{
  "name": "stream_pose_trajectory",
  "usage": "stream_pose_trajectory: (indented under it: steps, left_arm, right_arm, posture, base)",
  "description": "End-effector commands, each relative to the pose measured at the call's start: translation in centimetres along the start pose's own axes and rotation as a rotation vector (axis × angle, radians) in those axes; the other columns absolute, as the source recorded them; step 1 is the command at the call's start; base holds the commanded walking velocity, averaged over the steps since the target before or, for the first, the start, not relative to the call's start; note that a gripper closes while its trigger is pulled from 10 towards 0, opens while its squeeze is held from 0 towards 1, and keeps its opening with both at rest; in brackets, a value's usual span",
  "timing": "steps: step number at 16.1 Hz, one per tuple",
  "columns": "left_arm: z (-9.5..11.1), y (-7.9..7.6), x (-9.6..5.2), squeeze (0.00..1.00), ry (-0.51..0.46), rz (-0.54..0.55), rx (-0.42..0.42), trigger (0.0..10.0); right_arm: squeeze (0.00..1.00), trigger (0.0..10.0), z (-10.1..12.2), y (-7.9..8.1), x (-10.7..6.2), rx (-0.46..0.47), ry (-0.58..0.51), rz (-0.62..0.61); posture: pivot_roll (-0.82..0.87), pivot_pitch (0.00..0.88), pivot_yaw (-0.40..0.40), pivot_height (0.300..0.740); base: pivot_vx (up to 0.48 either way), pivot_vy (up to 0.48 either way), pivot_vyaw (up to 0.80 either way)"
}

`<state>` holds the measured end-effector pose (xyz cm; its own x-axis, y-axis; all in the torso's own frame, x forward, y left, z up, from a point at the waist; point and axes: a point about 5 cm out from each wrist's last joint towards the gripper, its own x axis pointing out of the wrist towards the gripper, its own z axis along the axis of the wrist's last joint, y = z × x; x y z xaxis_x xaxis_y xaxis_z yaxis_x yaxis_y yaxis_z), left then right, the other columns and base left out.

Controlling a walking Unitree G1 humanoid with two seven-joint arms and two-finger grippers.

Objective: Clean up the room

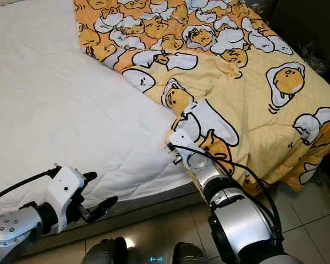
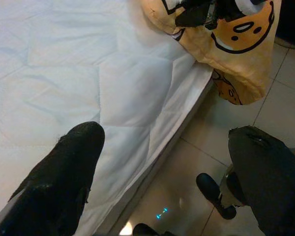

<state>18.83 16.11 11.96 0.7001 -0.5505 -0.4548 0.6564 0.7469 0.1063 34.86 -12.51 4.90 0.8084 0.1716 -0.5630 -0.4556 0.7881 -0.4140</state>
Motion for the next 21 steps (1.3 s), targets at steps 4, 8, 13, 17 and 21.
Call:
stream_pose_trajectory:
  steps: [4,8,13,17,21]
  left_arm:
    - [0.0,-0.1,0.1,0.26,0.006,-0.023,0.013,10.0]
    - [0.0,0.5,0.2,0.26,0.004,-0.01,0.021,10.0]
    - [-0.2,0.8,0.4,0.26,0.001,-0.01,0.024,10.0]
    - [0.1,1.3,1.4,0.26,-0.016,-0.028,0.04,10.0]
    - [0.5,1.3,2.2,0.26,-0.028,-0.035,0.048,10.0]
  right_arm:
    - [0.0,0.0,0.1,-1.1,-0.1,0.059,-0.019,0.011]
    - [0.0,0.0,0.7,-0.5,-0.5,0.184,-0.139,0.243]
    - [0.0,0.0,-0.7,3.4,-5.6,0.118,-0.359,1.084]
    - [0.0,3.8,-4.4,3.9,-9.2,-0.094,-0.27,1.19]
    - [1.0,10.0,-3.7,2.2,-4.9,0.044,-0.145,0.592]
  posture:
    - [0.05,0.162,0.007,0.74]
    - [0.04,0.13,0.009,0.74]
    - [0.01,0.093,0.028,0.74]
    - [-0.03,0.08,0.054,0.74]
    - [-0.02,0.085,0.056,0.74]
  base:
    - [0.0,0.0,0.0]
    - [0.0,0.0,0.0]
    - [0.0,0.0,0.0]
    - [0.0,0.0,0.0]
    - [0.0,0.0,0.0]
